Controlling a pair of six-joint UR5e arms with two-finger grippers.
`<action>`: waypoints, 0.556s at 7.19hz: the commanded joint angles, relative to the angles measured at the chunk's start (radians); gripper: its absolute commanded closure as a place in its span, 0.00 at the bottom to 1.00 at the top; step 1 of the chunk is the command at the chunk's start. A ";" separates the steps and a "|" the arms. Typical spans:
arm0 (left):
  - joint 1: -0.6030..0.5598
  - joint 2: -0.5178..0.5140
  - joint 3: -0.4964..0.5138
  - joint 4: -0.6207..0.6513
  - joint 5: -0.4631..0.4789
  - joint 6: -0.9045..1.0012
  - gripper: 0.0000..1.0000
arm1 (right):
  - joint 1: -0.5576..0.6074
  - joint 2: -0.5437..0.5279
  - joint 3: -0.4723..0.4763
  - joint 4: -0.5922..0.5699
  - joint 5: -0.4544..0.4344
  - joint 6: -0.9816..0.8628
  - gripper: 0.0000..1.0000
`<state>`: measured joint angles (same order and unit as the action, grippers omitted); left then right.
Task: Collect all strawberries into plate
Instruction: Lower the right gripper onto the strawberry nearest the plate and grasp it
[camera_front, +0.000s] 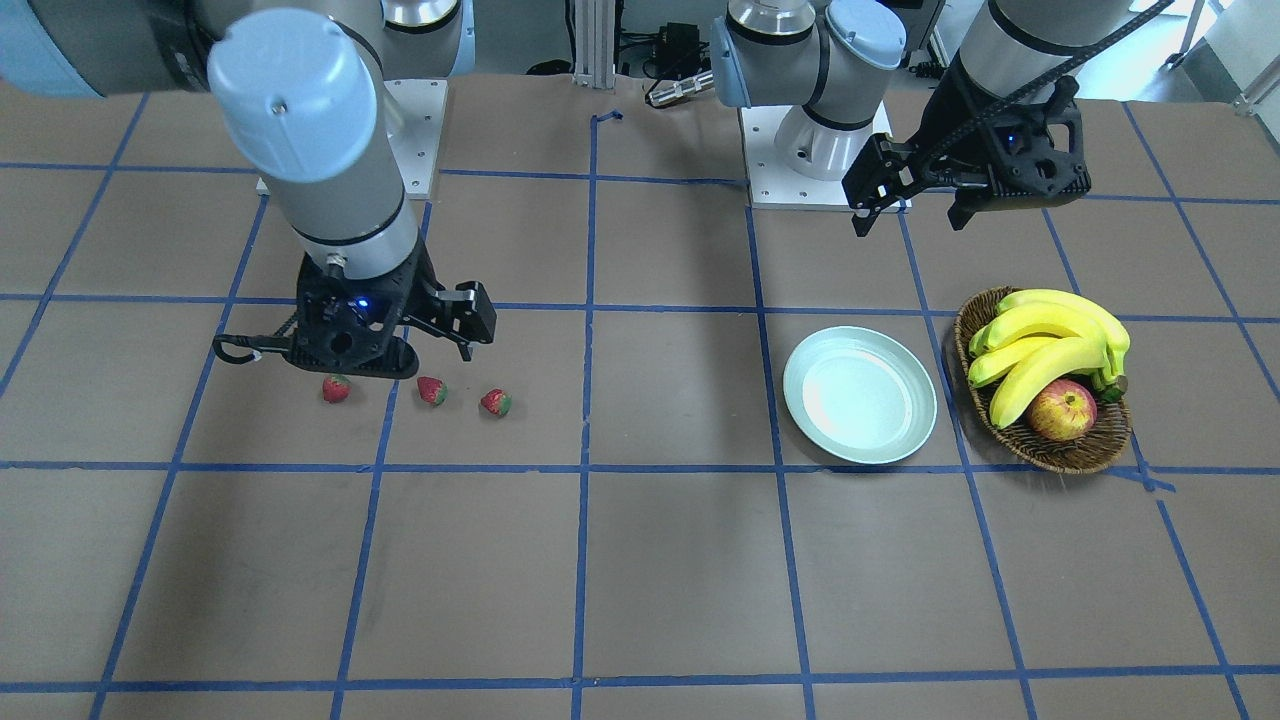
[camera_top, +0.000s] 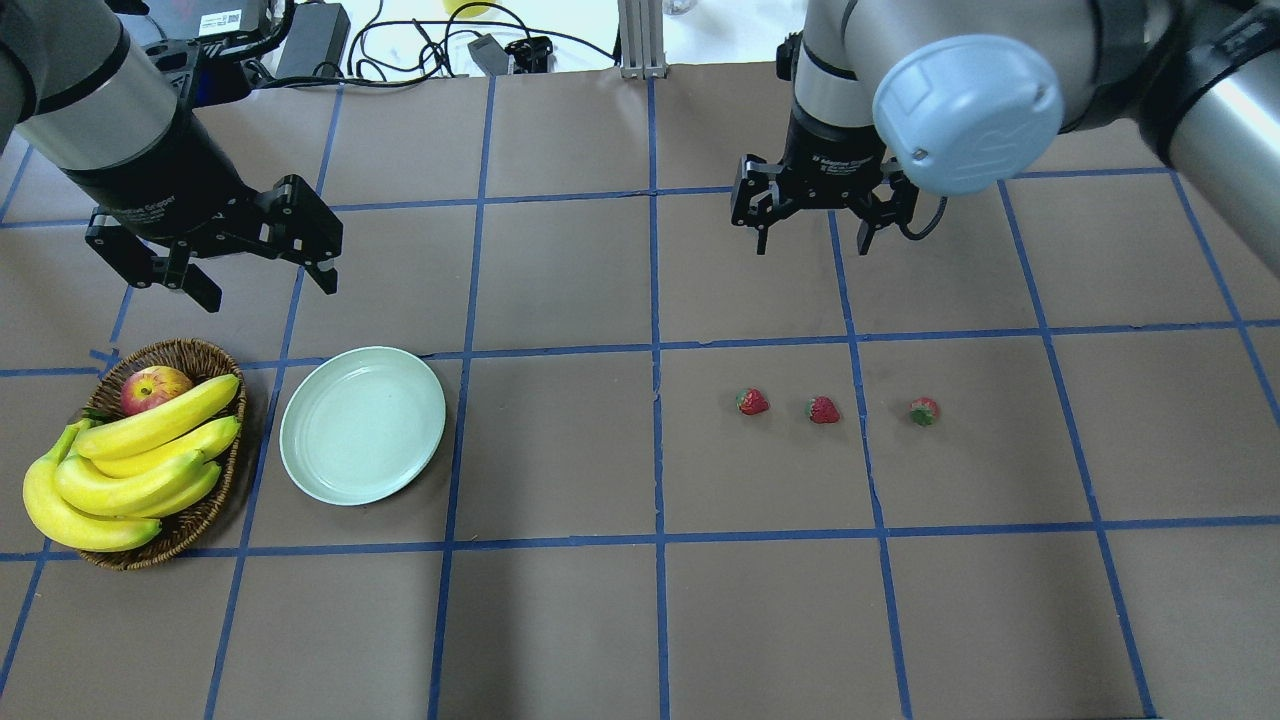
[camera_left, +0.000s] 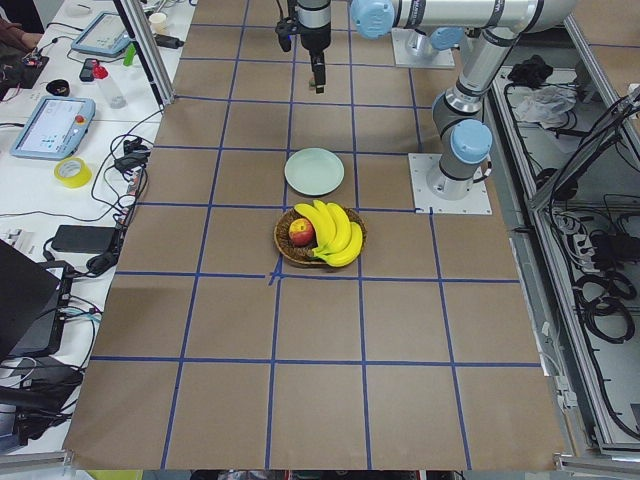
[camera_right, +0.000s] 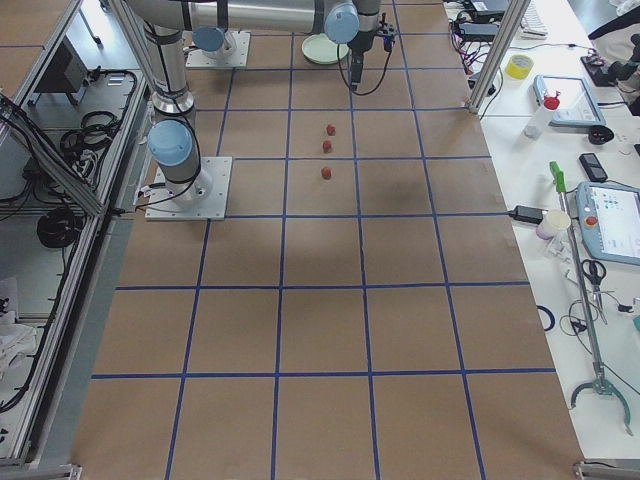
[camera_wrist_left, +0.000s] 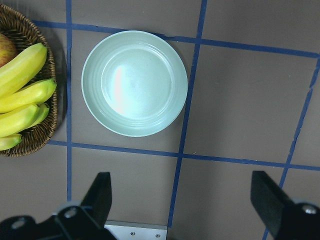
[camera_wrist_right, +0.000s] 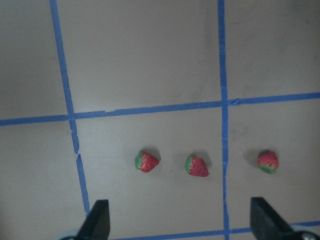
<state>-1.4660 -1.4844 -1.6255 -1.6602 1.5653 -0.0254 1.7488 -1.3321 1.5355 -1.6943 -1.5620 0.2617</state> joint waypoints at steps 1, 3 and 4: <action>-0.001 -0.001 0.000 0.000 -0.001 -0.001 0.00 | 0.058 0.051 0.107 -0.144 0.013 0.073 0.02; -0.001 -0.001 0.000 0.000 -0.001 -0.001 0.00 | 0.058 0.143 0.199 -0.304 0.030 0.062 0.02; -0.001 -0.001 0.000 0.000 -0.001 -0.001 0.00 | 0.058 0.157 0.224 -0.317 0.027 0.059 0.04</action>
<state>-1.4664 -1.4850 -1.6260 -1.6598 1.5647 -0.0261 1.8058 -1.2073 1.7234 -1.9671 -1.5357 0.3221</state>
